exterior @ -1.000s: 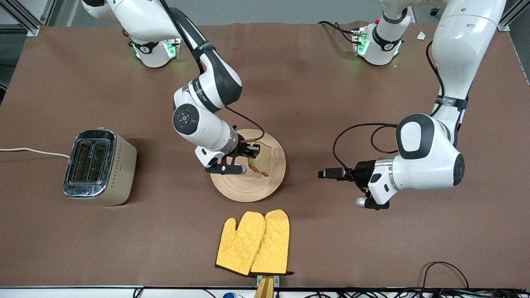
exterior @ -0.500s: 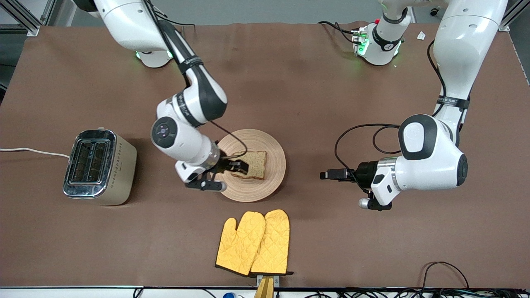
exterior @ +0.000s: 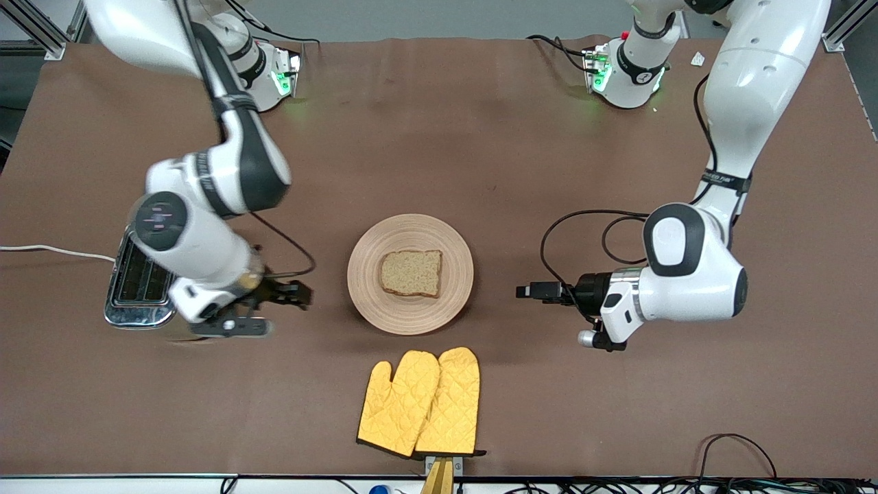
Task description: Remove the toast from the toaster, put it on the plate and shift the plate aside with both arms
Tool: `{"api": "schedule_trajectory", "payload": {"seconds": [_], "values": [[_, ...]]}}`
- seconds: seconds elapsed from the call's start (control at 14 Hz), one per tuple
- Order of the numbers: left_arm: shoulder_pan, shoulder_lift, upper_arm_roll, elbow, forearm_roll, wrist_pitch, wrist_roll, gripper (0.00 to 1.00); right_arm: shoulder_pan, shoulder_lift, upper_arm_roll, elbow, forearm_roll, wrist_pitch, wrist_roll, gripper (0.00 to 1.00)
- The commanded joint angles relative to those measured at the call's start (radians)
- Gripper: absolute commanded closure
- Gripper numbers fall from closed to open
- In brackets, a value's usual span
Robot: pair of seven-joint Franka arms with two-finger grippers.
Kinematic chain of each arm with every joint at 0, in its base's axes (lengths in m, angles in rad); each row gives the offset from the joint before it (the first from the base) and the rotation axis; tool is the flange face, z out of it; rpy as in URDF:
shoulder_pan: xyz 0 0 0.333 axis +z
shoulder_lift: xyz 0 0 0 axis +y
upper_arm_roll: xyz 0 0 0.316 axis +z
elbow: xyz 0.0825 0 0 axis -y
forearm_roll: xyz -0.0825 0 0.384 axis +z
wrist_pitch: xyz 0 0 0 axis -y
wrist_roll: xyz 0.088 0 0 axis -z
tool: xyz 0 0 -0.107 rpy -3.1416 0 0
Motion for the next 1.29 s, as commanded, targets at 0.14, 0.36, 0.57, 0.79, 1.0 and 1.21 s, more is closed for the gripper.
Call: {"api": "schedule_trajectory", "payload": {"seconds": [0.14, 0.36, 0.57, 0.79, 1.0, 1.21], "values": [[-0.023, 0.116, -0.004, 0.007, -0.134, 0.024, 0.264, 0.23, -0.188, -0.279, 0.018, -0.24, -0.027, -0.059, -0.244, 0.0], [-0.058, 0.161, -0.004, 0.004, -0.182, 0.075, 0.369, 0.35, -0.308, -0.368, 0.02, -0.243, -0.029, -0.16, -0.332, 0.0], [-0.107, 0.185, -0.002, -0.009, -0.203, 0.145, 0.372, 0.43, -0.348, -0.493, 0.02, -0.268, -0.029, -0.217, -0.352, 0.0], [-0.13, 0.211, -0.002, -0.013, -0.206, 0.165, 0.374, 0.47, -0.347, -0.634, 0.023, -0.381, -0.061, -0.213, -0.352, 0.0], [-0.153, 0.231, -0.002, -0.029, -0.211, 0.22, 0.374, 0.52, -0.336, -0.645, 0.029, -0.319, -0.113, -0.318, -0.341, 0.0], [-0.174, 0.242, -0.002, -0.045, -0.209, 0.259, 0.374, 0.62, -0.345, -0.573, 0.027, -0.159, -0.101, -0.427, -0.34, 0.0]]}}
